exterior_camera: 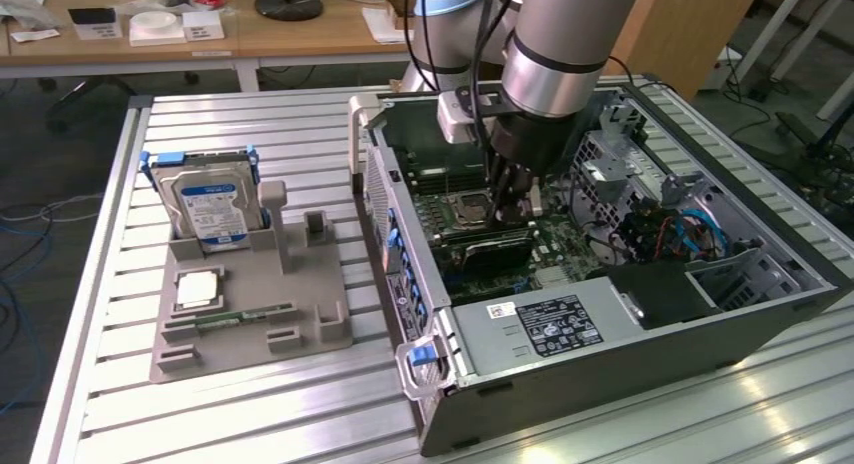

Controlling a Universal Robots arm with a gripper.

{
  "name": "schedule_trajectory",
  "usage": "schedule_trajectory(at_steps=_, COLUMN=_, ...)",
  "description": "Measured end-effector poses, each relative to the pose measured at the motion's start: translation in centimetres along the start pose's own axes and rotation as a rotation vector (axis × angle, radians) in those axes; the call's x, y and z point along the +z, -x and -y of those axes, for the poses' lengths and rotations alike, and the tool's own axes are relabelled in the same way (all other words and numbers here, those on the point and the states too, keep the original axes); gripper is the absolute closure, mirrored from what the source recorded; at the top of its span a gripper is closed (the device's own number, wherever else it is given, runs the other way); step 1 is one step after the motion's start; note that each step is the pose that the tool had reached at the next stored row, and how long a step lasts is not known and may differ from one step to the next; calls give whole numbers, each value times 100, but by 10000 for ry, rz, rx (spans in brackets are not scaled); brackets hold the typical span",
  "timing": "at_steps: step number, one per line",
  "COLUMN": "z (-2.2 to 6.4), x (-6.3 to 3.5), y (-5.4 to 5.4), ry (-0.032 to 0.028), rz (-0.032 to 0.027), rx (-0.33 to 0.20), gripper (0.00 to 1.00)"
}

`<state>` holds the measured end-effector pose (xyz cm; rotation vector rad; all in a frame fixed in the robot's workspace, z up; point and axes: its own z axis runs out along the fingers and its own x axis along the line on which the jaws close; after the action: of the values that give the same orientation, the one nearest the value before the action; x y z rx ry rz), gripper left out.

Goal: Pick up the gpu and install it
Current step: 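Press down on the gpu until it lock into place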

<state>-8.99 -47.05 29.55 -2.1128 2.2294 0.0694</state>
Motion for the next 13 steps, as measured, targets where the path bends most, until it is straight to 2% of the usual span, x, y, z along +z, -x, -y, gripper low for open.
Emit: schedule_trajectory(at_steps=13, z=-8, x=63, y=13, ry=0, rz=-1, rx=2, gripper=89)
